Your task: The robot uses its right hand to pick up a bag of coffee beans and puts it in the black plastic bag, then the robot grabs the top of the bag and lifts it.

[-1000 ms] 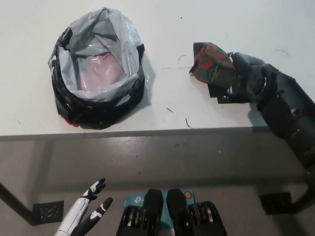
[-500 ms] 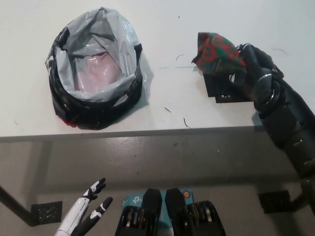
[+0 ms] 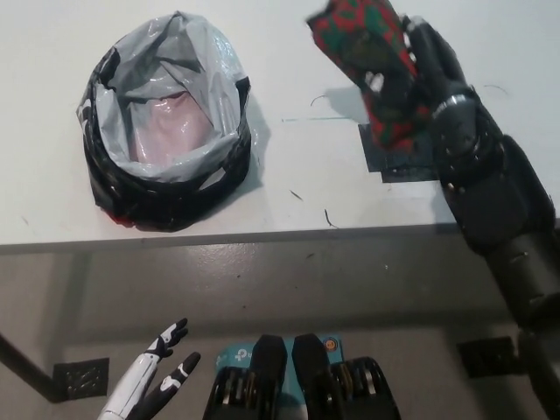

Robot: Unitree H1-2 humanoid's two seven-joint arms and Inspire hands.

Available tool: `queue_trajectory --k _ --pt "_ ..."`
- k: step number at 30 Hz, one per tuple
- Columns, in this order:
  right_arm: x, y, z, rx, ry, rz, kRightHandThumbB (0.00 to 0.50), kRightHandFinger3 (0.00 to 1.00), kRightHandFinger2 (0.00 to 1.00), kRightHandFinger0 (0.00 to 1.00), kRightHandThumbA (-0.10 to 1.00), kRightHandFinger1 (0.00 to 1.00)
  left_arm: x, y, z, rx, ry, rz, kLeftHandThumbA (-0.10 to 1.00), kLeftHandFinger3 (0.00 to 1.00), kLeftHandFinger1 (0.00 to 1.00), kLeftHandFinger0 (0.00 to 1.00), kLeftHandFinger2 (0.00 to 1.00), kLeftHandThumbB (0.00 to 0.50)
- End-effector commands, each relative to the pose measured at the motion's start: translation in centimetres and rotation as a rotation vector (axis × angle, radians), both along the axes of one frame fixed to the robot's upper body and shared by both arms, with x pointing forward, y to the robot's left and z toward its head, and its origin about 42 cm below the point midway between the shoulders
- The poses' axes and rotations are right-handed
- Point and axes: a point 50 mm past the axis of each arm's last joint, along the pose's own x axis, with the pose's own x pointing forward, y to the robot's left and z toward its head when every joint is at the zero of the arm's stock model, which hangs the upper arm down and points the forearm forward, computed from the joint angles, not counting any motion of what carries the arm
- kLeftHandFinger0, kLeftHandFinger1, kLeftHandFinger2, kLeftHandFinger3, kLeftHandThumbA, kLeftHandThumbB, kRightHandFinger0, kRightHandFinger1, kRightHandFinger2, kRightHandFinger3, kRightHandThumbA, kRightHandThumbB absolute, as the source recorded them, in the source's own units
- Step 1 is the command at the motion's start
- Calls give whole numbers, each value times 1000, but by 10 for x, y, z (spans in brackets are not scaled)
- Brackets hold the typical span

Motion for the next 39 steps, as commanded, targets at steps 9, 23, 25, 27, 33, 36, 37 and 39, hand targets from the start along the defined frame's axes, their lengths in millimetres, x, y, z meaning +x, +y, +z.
queue_trajectory --k 9,23,25,27,33,36,37,39 --pt "-19 116 188 58 -177 233 130 791 750 0 -100 387 5 -2 10 19 -45 -46 941 1000 1000 1000 1000 206" --pt "-19 182 200 108 -142 311 143 830 744 0 -100 368 6 -9 11 37 -43 -72 957 1000 1000 1000 1000 224" --pt "-20 196 195 119 -116 316 154 813 743 0 -100 351 7 -10 10 39 -57 -80 953 1000 1000 1000 1000 212" --pt "-20 208 185 117 -98 314 154 809 740 0 -100 346 7 -13 10 37 -59 -86 969 1000 1000 1000 1000 236" --pt "-19 224 160 99 -70 304 156 834 754 0 -100 340 7 -19 9 48 -61 -105 982 1000 1000 1000 1000 226" --pt "-22 235 143 74 -23 291 151 877 801 35 -100 390 6 -25 11 33 -54 -115 953 1000 1000 1000 1000 215" --pt "-23 240 136 62 -2 285 148 974 883 97 -100 467 7 -27 11 35 -54 -121 957 1000 1000 1000 1000 221" --pt "-24 243 131 59 15 281 144 863 751 97 -100 435 7 -29 12 40 -57 -128 967 1000 1000 1000 1000 227"
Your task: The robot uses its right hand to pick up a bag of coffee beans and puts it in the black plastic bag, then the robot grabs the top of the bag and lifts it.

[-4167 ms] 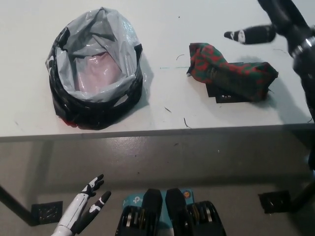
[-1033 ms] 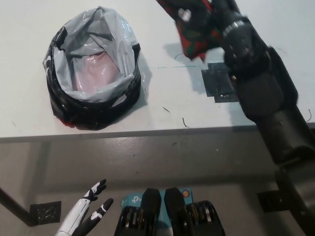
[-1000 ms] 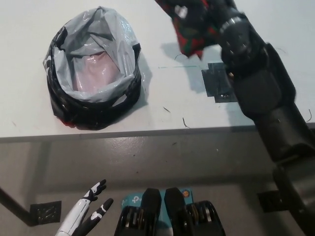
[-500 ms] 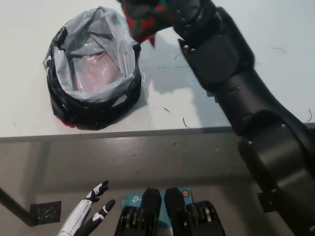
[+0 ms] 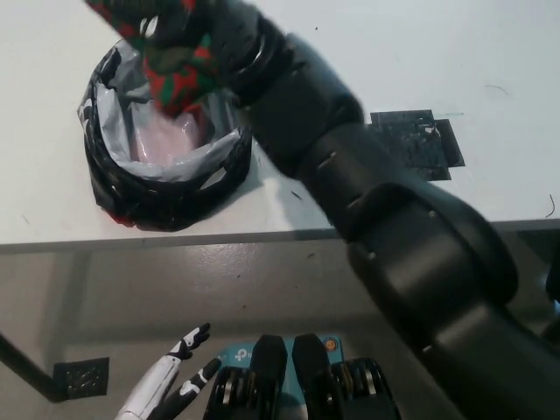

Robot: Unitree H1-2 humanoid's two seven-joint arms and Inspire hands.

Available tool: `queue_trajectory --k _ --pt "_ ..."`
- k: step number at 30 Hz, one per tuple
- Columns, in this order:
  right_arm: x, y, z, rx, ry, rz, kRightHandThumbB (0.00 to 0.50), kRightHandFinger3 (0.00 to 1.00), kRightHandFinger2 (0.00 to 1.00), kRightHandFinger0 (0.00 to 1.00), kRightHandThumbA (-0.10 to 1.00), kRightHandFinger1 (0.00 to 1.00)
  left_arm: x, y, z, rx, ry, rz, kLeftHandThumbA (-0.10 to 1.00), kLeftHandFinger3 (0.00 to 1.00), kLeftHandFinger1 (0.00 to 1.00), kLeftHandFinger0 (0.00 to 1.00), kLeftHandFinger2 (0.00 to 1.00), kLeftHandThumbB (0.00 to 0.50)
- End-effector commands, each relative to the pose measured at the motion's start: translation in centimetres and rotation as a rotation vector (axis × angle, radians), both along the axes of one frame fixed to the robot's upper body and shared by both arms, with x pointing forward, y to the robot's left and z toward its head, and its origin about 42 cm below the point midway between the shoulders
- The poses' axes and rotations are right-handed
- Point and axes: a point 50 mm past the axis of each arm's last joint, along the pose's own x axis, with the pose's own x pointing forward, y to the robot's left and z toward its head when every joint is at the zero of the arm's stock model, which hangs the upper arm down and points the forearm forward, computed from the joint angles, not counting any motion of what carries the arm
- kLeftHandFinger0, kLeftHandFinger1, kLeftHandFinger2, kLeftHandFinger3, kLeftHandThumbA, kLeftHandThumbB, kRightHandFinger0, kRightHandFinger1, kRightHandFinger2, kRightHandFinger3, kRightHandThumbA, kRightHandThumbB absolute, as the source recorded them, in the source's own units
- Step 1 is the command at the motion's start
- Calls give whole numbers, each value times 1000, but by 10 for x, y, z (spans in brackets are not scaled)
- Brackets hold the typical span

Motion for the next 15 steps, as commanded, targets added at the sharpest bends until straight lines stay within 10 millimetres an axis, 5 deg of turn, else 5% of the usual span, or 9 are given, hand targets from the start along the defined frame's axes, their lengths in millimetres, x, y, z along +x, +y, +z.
queue_trajectory --k 1,4,6,8,9,11,12,13,15 --pt "-14 26 48 72 -157 29 146 779 648 7 -100 336 6 -12 13 5 -54 -54 985 1000 1000 1000 1000 237" --pt "-15 29 36 67 -143 32 155 739 609 0 -100 298 6 -16 15 7 -66 -63 984 1000 1000 1000 1000 220" --pt "-16 31 26 58 -127 32 160 786 689 59 -100 380 6 -18 16 8 -77 -73 983 1000 1000 1000 1000 212" --pt "-16 32 23 53 -121 29 160 749 606 83 -100 367 6 -20 17 4 -79 -78 974 1000 1000 1000 1000 204" --pt "-17 33 18 31 -107 26 192 921 754 183 -100 495 6 -21 17 -7 -78 -83 956 1000 1000 1000 1000 190" --pt "-17 34 13 19 -100 22 193 885 579 167 -100 410 6 -23 18 -10 -82 -88 932 1000 1000 1000 1000 182" --pt "-17 34 11 18 -97 18 187 840 452 67 -100 291 7 -24 19 -10 -84 -90 933 1000 1000 1000 1000 189" --pt "-17 34 11 17 -96 16 187 840 452 67 -100 291 8 -24 20 -9 -84 -91 933 1000 1000 1000 1000 189" --pt "-18 34 4 15 -87 12 168 610 350 9 -100 185 8 -26 21 -4 -89 -97 948 1000 1000 1000 1000 201"
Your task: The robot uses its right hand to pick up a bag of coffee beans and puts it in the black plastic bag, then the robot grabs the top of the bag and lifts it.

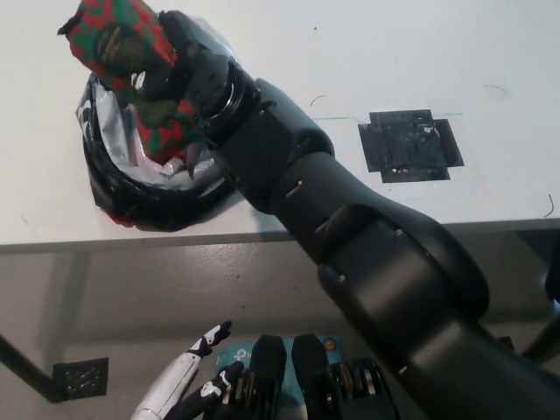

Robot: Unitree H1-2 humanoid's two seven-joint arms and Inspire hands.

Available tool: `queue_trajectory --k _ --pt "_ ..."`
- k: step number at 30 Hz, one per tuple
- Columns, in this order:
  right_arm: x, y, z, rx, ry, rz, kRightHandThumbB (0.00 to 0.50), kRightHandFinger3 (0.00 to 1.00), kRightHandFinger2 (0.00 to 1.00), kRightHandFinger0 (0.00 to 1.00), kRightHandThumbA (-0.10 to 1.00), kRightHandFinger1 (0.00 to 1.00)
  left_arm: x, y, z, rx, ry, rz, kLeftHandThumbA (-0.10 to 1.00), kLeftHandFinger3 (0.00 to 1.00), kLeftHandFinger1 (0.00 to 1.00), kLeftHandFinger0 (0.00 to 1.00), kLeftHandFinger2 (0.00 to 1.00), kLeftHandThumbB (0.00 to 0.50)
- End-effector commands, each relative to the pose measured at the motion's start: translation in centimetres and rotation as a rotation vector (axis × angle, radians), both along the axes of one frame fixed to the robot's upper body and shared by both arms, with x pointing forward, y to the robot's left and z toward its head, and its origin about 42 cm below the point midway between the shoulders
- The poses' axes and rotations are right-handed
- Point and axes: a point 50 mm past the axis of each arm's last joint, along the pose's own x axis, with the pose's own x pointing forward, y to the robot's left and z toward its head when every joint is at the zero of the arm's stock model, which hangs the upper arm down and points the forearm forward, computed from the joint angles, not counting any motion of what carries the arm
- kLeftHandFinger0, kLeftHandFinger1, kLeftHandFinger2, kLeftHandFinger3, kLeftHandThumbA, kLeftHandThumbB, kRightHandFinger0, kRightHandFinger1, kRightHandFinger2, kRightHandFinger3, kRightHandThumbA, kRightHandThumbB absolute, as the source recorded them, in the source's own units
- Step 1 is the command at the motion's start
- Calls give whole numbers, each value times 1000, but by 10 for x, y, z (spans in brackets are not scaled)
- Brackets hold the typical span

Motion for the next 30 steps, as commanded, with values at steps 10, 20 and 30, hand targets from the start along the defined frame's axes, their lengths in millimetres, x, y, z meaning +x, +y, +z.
queue_trajectory --k 10,20,30 --pt "-8 16 24 63 -139 2 146 686 415 105 -100 263 8 -12 18 0 -64 -65 925 1000 1000 1000 1000 180" --pt "-4 10 26 155 -21 3 163 1000 1000 1000 666 1000 11 -13 23 9 -88 -81 954 1000 1000 1000 1000 189" --pt "3 -2 23 110 -51 -10 188 1000 1000 1000 839 1000 14 -14 27 7 -102 -84 949 1000 1000 1000 1000 189"
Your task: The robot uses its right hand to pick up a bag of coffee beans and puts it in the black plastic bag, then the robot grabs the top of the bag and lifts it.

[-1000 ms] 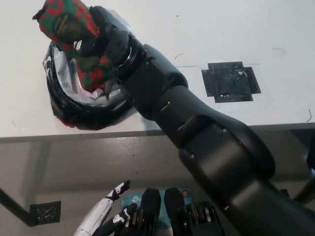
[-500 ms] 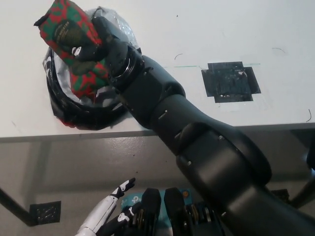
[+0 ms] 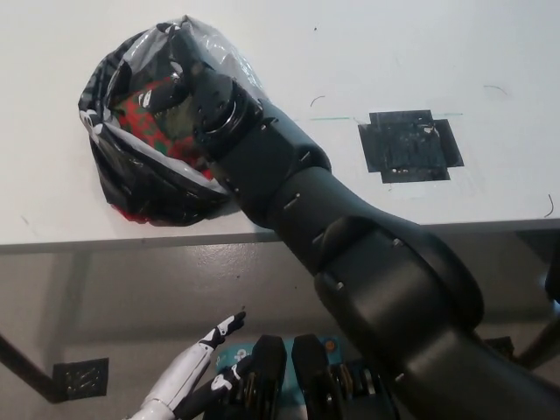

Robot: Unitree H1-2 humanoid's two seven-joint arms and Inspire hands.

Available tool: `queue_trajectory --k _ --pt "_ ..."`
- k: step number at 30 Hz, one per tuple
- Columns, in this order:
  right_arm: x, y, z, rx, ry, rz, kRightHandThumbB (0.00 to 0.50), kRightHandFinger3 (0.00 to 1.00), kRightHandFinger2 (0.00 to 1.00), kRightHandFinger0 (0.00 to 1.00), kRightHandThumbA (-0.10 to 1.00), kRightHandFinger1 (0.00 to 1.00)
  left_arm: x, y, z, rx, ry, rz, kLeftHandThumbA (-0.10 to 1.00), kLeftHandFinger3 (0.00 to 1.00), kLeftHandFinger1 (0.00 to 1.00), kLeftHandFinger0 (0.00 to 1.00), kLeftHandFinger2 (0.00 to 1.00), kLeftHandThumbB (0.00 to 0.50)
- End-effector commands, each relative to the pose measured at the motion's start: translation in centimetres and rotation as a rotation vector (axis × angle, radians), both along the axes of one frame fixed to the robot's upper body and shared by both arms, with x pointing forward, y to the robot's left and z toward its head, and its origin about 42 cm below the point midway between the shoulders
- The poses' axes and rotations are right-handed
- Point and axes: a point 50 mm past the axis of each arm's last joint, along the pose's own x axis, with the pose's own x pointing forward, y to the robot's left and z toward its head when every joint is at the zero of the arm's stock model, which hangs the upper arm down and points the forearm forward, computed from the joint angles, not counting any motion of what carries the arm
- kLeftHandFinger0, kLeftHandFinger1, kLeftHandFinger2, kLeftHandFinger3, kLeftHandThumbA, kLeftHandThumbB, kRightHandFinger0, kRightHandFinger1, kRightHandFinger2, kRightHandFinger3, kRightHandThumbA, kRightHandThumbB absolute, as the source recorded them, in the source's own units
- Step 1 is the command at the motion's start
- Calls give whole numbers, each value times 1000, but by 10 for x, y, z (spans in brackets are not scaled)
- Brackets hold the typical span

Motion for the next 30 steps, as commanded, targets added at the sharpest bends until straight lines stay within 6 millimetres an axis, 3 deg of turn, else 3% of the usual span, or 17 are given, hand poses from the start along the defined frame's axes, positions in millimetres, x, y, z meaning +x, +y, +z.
queue_trajectory --k 1,9,14,16,18,20,21,23,30 --pt "5 0 40 12 -118 27 188 1000 1000 1000 841 1000 6 -3 13 -4 -55 -33 948 1000 1000 1000 1000 189" --pt "9 -7 47 10 -140 23 185 1000 1000 1000 835 1000 8 -6 13 -2 -56 -40 957 1000 1000 1000 1000 187" --pt "15 -17 73 -123 -328 9 158 1000 1000 1000 759 1000 8 -4 12 -12 -47 -43 939 1000 1000 1000 1000 186" --pt "19 -27 83 -175 -439 -4 178 1000 1000 1000 706 1000 7 -2 12 2 -46 -44 954 1000 1000 1000 1000 190" --pt "27 -43 89 -203 -451 -16 216 1000 1000 1000 754 1000 7 -2 12 6 -50 -46 970 1000 1000 1000 1000 207" --pt "30 -50 88 -205 -440 -20 221 1000 1000 1000 760 1000 6 -1 11 8 -49 -46 973 1000 1000 1000 1000 206" --pt "34 -60 82 -236 -413 -40 272 1000 1000 1000 851 1000 4 -1 10 5 -40 -44 974 1000 1000 1000 1000 207" --pt "40 -73 71 -255 -380 -61 318 1000 1000 1000 905 1000 3 -1 8 -4 -33 -45 962 1000 1000 1000 1000 208" --pt "48 -95 43 -267 -289 -87 340 1000 1000 1000 945 1000 3 -1 8 11 -30 -54 985 1000 1000 1000 1000 200"
